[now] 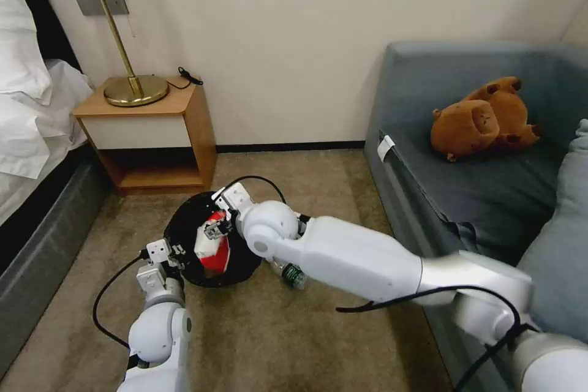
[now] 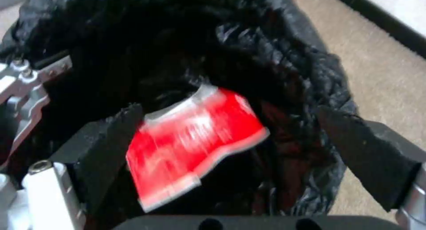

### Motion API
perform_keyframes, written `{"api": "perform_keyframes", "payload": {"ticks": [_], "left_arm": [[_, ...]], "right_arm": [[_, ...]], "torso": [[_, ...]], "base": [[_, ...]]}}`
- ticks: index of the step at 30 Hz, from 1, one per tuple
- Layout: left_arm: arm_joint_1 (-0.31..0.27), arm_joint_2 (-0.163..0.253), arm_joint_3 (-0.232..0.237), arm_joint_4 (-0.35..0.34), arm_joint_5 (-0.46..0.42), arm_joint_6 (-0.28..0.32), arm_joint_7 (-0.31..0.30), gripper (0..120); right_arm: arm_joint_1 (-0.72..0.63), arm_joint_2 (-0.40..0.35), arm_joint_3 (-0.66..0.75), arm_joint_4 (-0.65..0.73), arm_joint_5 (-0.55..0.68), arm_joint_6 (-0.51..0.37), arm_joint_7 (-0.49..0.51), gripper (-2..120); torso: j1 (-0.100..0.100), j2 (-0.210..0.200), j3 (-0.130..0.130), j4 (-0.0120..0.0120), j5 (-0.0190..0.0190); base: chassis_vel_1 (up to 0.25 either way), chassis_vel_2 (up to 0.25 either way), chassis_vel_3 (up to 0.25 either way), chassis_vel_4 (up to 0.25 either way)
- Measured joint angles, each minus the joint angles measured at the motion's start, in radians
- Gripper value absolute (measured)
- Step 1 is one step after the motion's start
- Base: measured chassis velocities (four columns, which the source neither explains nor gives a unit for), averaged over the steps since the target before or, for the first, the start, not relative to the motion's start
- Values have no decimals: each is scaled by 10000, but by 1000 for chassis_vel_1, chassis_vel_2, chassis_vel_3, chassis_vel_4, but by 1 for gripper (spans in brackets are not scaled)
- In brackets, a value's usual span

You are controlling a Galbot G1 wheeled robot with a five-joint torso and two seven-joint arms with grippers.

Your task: Pick up the trash bin, then pick up the garbage on the floor and place it into the trash bin.

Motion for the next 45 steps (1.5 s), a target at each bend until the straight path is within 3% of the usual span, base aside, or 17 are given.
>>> {"api": "perform_keyframes", "payload": {"ticks": [14, 19, 26, 27, 29, 38, 45], "left_arm": [[-1, 1, -53, 65, -106, -63, 30, 3], [9, 0, -55, 37, -110, -62, 32, 3], [121, 0, -119, -62, -135, -63, 43, 3], [212, 0, -166, -182, -190, -62, 58, 3], [250, 1, -188, -251, -232, -62, 61, 3], [300, 0, -351, -452, -440, -63, 75, 3], [333, 0, -389, -475, -489, -63, 80, 3]], "right_arm": [[219, 253, -82, -360, -81, 86, 36, 100], [158, 364, 254, -544, -698, 734, 5, 100], [147, 408, 832, -991, -2206, 1619, -625, 100], [17, 396, 1177, -1261, -3253, 2080, -975, 100], [-75, 368, 1388, -1370, -3759, 2239, -1112, 100], [-1015, -655, 2888, -1810, -7167, 2990, -2244, 100], [-1895, -1244, 3658, -2266, -8482, 3582, -2967, 100]], "torso": [[0, 0, 0, 0, 0], [0, 0, 1, 0, 0], [0, 0, 0, 1, 0], [0, 0, 1, 1, 0], [0, 0, 1, 2, 1], [0, 0, 0, -2, 3], [0, 0, 0, -1, 3]], "base": [[0, 0, 0, 0], [0, 0, 0, 0], [0, 0, 0, 0], [0, 0, 0, 0], [0, 0, 0, 0], [0, 0, 0, 0], [0, 0, 0, 0]]}}
